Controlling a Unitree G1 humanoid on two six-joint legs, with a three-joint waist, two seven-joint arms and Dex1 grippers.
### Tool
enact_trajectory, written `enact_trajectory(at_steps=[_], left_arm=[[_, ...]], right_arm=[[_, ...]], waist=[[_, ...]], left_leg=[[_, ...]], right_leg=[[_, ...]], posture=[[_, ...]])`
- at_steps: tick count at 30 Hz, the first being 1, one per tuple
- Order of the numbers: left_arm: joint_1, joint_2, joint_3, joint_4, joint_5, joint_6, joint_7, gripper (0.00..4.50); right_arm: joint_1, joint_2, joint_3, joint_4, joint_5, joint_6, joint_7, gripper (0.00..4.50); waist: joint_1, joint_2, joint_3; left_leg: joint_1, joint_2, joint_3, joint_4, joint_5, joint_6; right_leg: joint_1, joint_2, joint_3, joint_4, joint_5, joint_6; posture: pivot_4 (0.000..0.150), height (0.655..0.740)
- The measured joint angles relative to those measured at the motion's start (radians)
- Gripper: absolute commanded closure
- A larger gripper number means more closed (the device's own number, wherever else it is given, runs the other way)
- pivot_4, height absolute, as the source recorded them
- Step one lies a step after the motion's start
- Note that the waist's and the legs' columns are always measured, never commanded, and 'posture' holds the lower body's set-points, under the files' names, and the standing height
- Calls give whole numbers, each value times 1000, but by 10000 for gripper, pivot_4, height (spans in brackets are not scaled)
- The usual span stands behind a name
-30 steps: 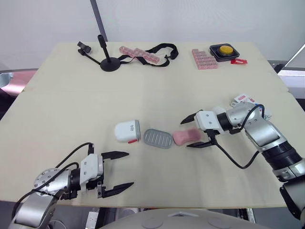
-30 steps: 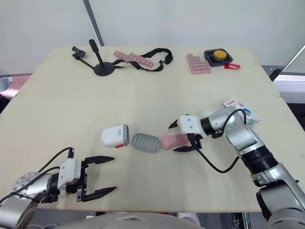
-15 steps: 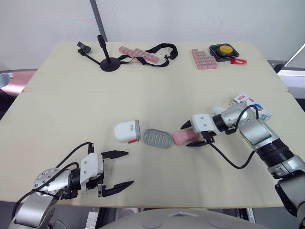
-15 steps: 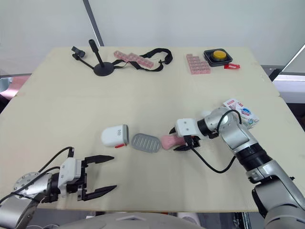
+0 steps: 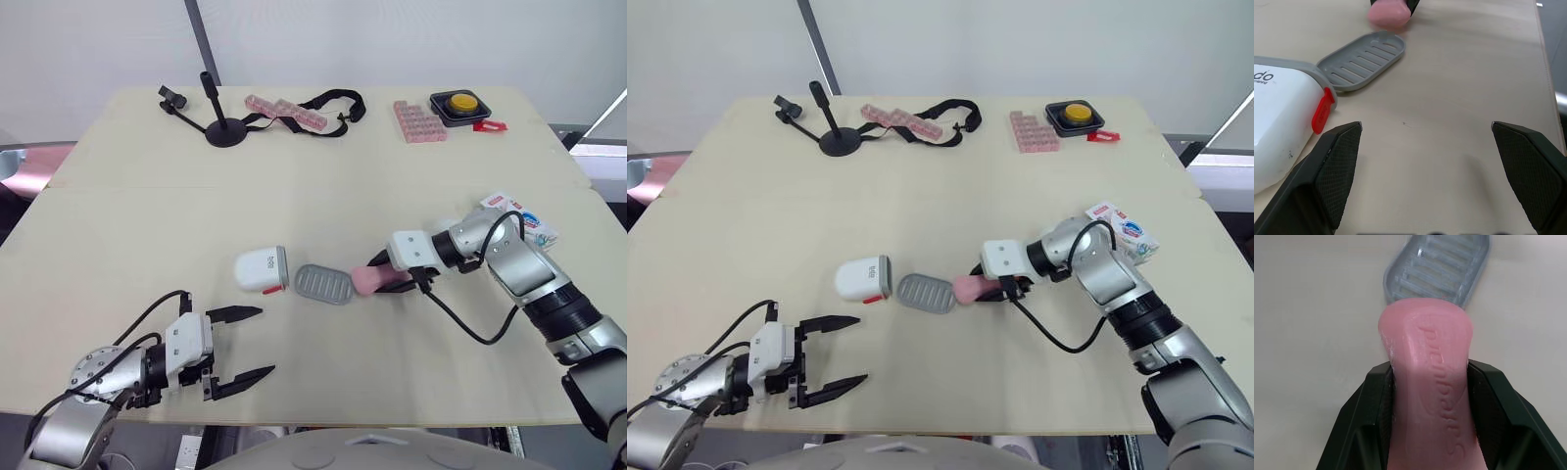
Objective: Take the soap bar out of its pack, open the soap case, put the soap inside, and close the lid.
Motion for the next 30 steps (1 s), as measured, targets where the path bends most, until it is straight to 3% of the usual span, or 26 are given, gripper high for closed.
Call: enact_trajectory(at_steps=[7,14,30], left_arm=[[-38,0,16,52,1,-13,4,0],[-38,0,17,54,1,-15,7,0],[-43,0,17,55,0,-22,10,0]], right_arm=[[-61,133,23,-200,-6,363,-164,28026],[-50,155,88,-281,-36,569,-279,28026],[-43,202,189,-323,-35,724,-387,28026]], waist=[[6,0,0],[15,0,0],[15,0,0]], left_leg=[[0,5,0,0,1,-4],[1,6,0,0,1,-6],[1,8,0,0,0,-9]], right_leg=[[-1,4,0,1,0,0],[-1,5,1,1,0,0],[-1,7,1,1,0,0]], posture=[[1500,7400],[1500,7400],[1500,7400]])
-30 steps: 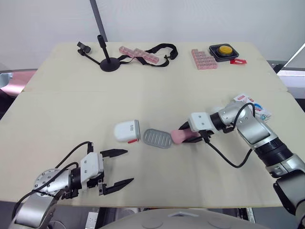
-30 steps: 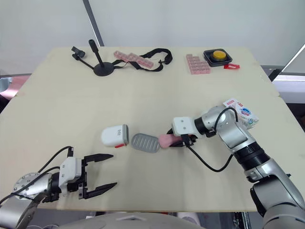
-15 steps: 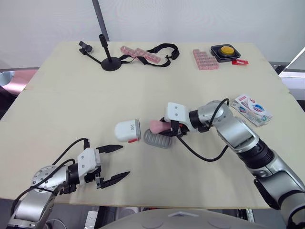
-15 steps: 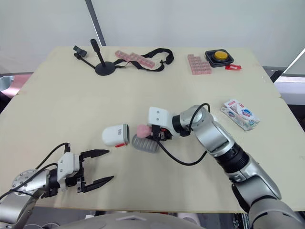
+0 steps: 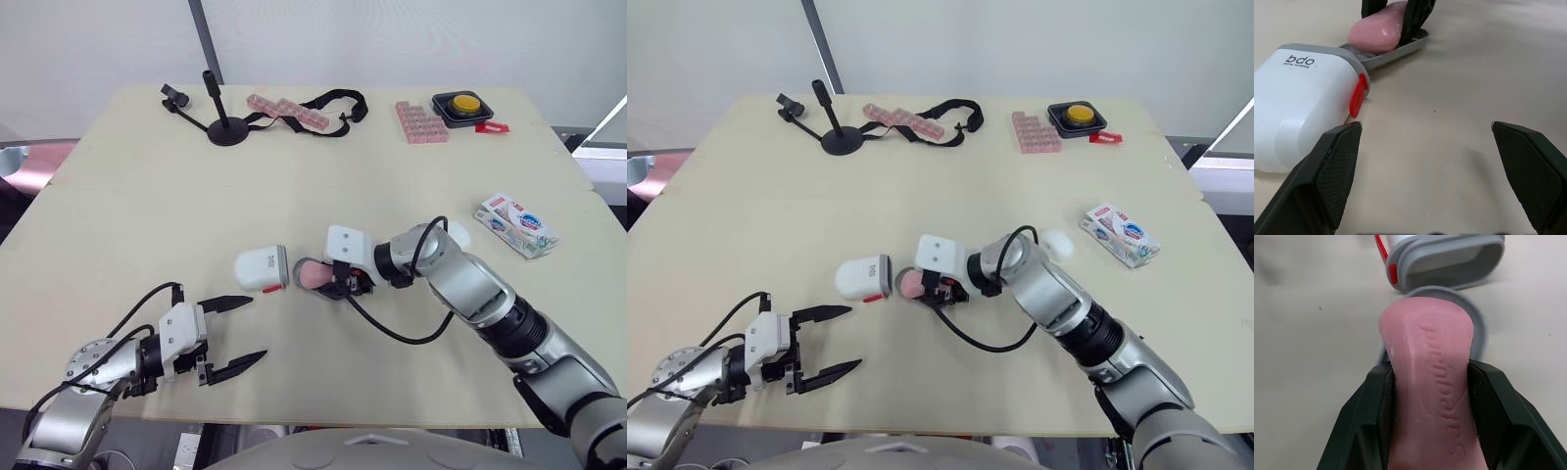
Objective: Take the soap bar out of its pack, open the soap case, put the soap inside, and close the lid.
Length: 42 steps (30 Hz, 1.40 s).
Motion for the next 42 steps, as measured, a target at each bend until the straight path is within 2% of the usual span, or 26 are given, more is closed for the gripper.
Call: enact_trajectory(at_steps=[1,3,5,8,9,16,22,26,29,33,38,42], left_arm=[[0,0,0,0,0,0,0,0],[-1,0,0,-1,0,0,0,0],[-1,0,0,-1,0,1,0,0],[-3,0,0,-1,0,1,0,0],[-4,0,0,-1,0,1,0,0],[-14,-1,-4,2,1,1,-2,0],[-42,-1,-6,30,2,-10,-14,0],[-65,9,-6,55,5,-11,-27,0],[-88,31,7,85,10,-10,-28,0],[-121,32,35,98,0,-11,-26,0],[-188,71,89,106,-32,43,-28,0],[-224,109,106,117,-53,58,-68,0]], right_arm=[[-3,0,5,0,0,2,-2,28026],[-8,0,13,0,0,7,-6,17767],[-12,0,14,0,0,9,-12,12678],[-28,0,15,0,0,8,-22,1763],[-32,-1,15,0,0,7,-23,385],[-39,-30,-4,-20,21,7,-16,385],[-18,-59,-140,-52,129,-51,28,385],[117,-87,-260,-5,200,-263,91,385],[280,-109,-372,49,283,-478,193,385],[409,-131,-481,102,362,-691,302,385],[522,-141,-594,208,422,-868,385,385],[552,-170,-622,261,424,-939,421,385]], waist=[[0,0,0],[0,0,0],[0,0,0],[0,0,0],[0,0,0],[1,0,0],[6,0,0],[11,-2,-1],[11,-3,-2],[3,-3,-2],[2,-3,-3],[-1,-4,-3]], left_leg=[[0,0,0,0,0,0],[0,0,0,0,0,0],[0,0,0,0,0,0],[0,0,0,0,0,0],[0,0,0,0,0,0],[0,0,0,0,0,0],[0,0,0,0,0,0],[-1,0,0,1,0,0],[-1,0,1,1,-1,-1],[-1,1,1,1,-1,0],[-1,1,1,2,-1,0],[-1,1,1,2,-1,0]], right_leg=[[0,0,0,0,0,0],[0,0,0,0,0,0],[0,0,0,1,0,0],[0,0,0,1,0,0],[0,0,0,1,0,0],[0,0,0,2,0,0],[0,0,0,3,0,0],[0,0,0,3,0,0],[0,0,1,2,0,0],[1,0,1,1,0,-1],[2,0,1,2,0,-1],[2,1,1,1,0,-1]], posture=[[1500,7400],[1500,7400],[1500,7400],[1500,7400],[1500,7400],[1500,7400],[1500,7400],[1500,7400],[1500,7400],[1500,7400],[1500,7400],[1500,7400]])
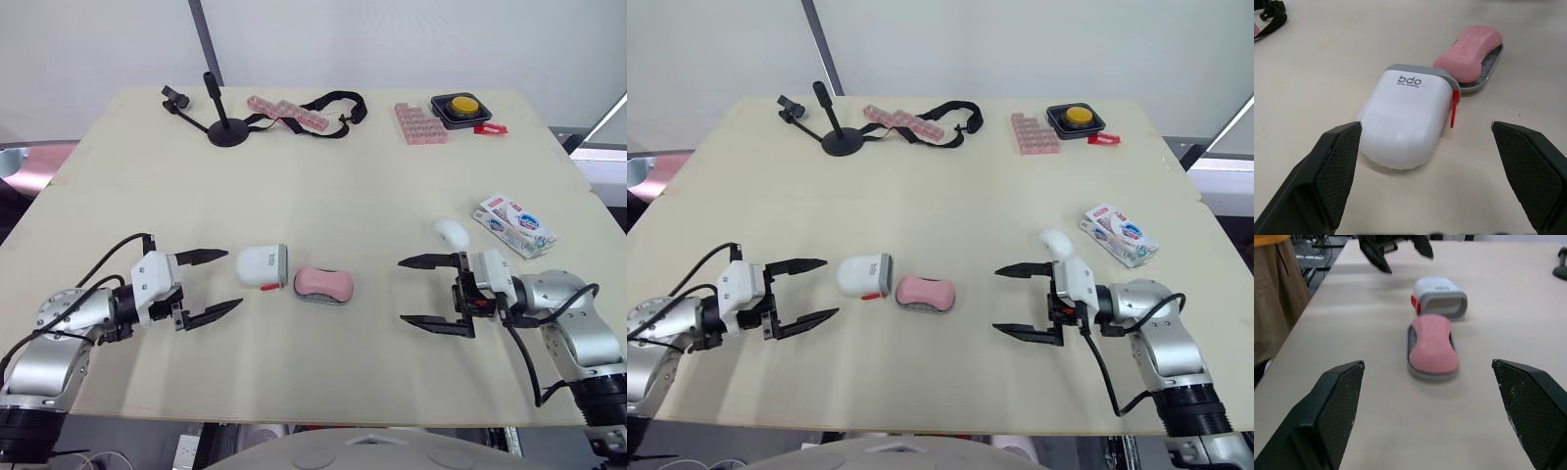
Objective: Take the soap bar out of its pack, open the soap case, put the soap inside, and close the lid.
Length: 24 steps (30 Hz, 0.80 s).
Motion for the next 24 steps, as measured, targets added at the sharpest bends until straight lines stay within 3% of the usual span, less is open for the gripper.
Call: enact_trajectory(at_steps=[8,24], left_arm=[[-158,32,-14,161,53,-22,-49,0],[-474,33,-236,338,169,65,-230,0]], right_arm=[[9,-8,-3,13,2,-25,2,385],[3,-35,0,16,1,-26,-6,385]], waist=[[7,0,0],[13,0,0]], left_leg=[[1,0,-1,3,0,1],[-1,0,-1,3,0,1]], right_leg=[[-1,-1,-1,1,0,0],[-2,-1,-1,4,0,0]], posture=[[1500,7400],[1500,7400]])
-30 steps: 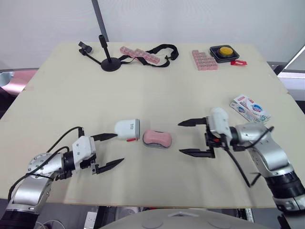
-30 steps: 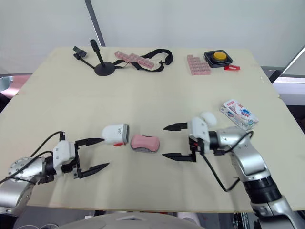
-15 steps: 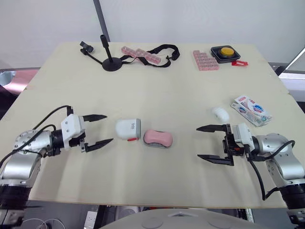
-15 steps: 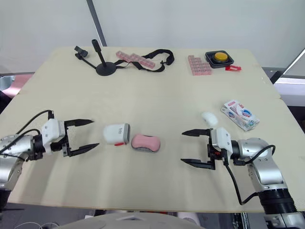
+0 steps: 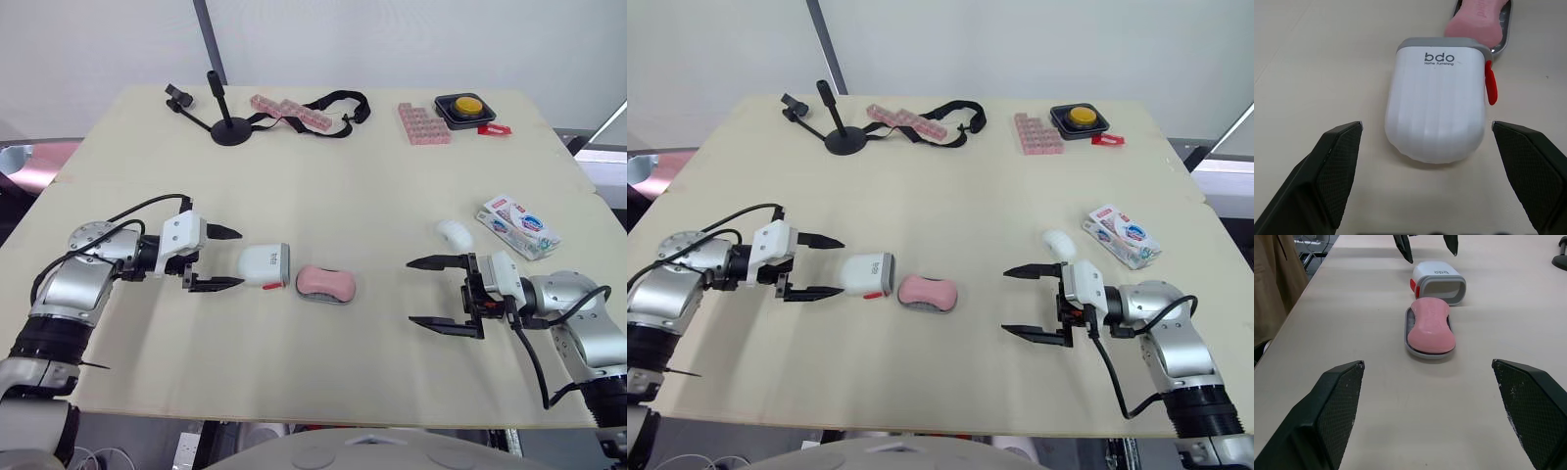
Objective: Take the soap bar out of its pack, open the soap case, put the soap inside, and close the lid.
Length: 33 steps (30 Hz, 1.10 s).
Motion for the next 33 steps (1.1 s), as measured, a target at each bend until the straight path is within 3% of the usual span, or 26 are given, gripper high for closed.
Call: enact_trajectory(at_steps=[19,33], left_arm=[[-109,-64,-111,96,74,22,-46,0],[-143,-104,-122,171,121,-53,-43,0]], right_arm=[[57,-9,-9,-60,37,65,-46,385],[136,38,-13,1,19,-23,-66,385]], waist=[[2,0,0],[1,0,0]], left_leg=[[-1,0,0,0,0,0],[-1,0,0,0,0,0]], right_leg=[[1,0,0,2,0,0],[2,-1,-1,-2,0,0]], posture=[[1500,7400],[1500,7400]])
